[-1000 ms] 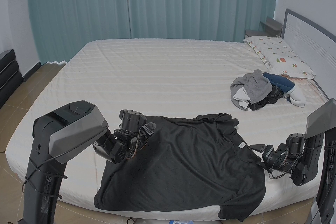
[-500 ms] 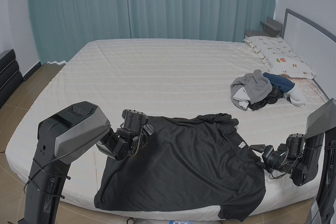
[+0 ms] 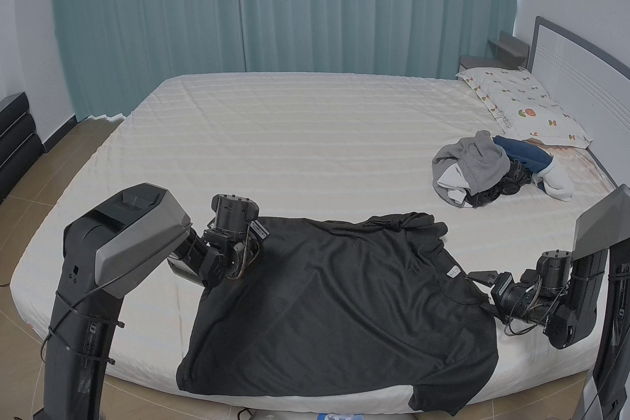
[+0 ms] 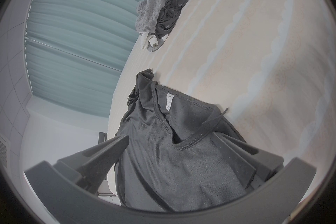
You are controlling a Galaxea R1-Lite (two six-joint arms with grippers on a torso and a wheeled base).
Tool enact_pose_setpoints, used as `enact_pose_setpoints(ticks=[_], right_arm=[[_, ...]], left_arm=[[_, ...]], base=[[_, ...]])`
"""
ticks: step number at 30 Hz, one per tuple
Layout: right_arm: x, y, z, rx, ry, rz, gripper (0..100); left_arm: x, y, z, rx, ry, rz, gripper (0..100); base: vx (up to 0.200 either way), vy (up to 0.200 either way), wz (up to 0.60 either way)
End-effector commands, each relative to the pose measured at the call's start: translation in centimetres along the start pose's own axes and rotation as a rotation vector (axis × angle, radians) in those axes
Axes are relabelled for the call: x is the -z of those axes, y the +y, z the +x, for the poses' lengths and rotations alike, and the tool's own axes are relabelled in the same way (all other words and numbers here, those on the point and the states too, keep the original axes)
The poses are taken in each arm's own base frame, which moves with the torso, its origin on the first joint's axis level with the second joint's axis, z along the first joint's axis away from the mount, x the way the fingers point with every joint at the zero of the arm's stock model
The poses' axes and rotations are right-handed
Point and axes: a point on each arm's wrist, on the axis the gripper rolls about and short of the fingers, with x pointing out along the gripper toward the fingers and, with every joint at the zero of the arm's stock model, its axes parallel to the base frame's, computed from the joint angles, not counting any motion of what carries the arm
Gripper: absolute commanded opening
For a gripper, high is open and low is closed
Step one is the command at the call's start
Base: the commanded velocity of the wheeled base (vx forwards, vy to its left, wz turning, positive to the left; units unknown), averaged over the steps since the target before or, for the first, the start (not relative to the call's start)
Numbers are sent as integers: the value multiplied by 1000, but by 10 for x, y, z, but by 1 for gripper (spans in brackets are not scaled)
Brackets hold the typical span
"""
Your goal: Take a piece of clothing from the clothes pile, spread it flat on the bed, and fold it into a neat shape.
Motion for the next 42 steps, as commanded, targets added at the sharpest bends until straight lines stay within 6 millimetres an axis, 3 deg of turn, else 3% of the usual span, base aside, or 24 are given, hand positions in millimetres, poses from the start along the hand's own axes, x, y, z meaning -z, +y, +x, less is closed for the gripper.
enact_pose_setpoints(ticks=[1,8,9,10,14,36,42], right_arm=[[0,1,0,-5,-2,-3,100],[0,0,0,-4,-1,-2,100],[1,0,0,-2,1,-1,100],[1,0,0,-2,1,-3,100],[1,-1,0,-1,2,-2,100],[3,1,1,-3,8,-7,100],[6,1,3,14,-5,-12,100]], left_arm=[[-24,5,3,-3,-47,-32,0],[-54,14,6,3,-112,-75,0],[-71,20,11,7,-155,-100,0],[-77,22,12,4,-167,-107,0],[-89,36,17,-15,-186,-126,0],[-113,68,42,-34,-270,-167,0],[-114,66,41,-23,-267,-168,0]], base=[[0,0,0],[0,0,0],[0,0,0],[0,0,0],[0,0,0],[0,0,0],[0,0,0]])
